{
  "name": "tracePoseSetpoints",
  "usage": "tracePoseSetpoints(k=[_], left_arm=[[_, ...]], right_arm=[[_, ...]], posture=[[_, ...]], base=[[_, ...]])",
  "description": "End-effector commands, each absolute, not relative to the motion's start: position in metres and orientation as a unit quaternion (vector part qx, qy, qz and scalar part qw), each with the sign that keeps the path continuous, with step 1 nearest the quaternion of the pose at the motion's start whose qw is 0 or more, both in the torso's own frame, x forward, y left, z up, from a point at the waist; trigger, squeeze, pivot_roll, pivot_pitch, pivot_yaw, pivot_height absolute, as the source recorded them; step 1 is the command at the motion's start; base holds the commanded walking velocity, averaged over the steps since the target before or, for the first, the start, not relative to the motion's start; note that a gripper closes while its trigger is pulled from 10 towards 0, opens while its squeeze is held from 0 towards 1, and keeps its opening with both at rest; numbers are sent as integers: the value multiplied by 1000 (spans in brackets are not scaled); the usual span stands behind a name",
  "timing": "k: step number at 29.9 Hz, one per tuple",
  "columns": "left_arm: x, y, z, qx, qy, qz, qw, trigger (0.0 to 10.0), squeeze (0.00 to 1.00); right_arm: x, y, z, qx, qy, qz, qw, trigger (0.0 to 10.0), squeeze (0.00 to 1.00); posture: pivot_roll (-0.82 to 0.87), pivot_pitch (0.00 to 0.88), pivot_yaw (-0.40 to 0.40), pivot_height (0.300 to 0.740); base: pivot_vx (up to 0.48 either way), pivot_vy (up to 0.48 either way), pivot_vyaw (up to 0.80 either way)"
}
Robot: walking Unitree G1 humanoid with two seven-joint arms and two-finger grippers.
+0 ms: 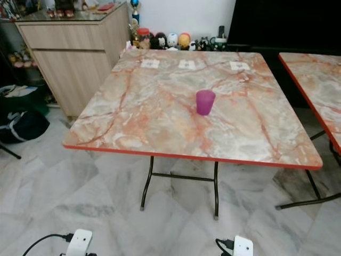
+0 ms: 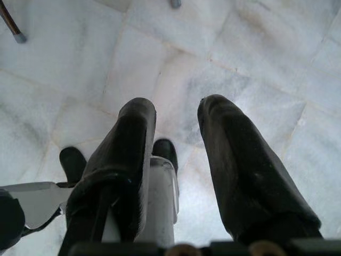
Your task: Setting the table
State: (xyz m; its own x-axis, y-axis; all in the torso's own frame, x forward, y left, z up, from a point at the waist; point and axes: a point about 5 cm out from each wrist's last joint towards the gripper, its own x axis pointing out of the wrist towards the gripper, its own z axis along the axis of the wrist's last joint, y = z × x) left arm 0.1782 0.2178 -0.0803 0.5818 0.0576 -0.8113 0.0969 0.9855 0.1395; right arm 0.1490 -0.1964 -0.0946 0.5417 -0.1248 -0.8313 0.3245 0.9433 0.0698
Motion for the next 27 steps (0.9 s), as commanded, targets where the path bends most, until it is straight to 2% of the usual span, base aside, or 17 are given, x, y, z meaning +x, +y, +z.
tracePoseSetpoints(k=[1,9,16,27], left_arm=[[176,219,-81,84,458,-7,885,10000,0],[178,220,-80,90,451,-7,888,10000,0],[179,220,-79,77,442,-8,893,10000,0],[177,221,-79,72,447,1,892,10000,0]], right_arm=[[146,-196,-96,116,465,-136,867,10000,0],[139,-192,-100,127,472,-134,862,10000,0],[141,-175,-102,135,476,-107,862,10000,0],[140,-179,-102,128,476,-110,863,10000,0]], posture=[[17,0,6,740],[13,0,8,740],[11,0,13,740],[8,1,10,740]], base=[[0,0,0],[0,0,0],[0,0,0],[0,0,0]])
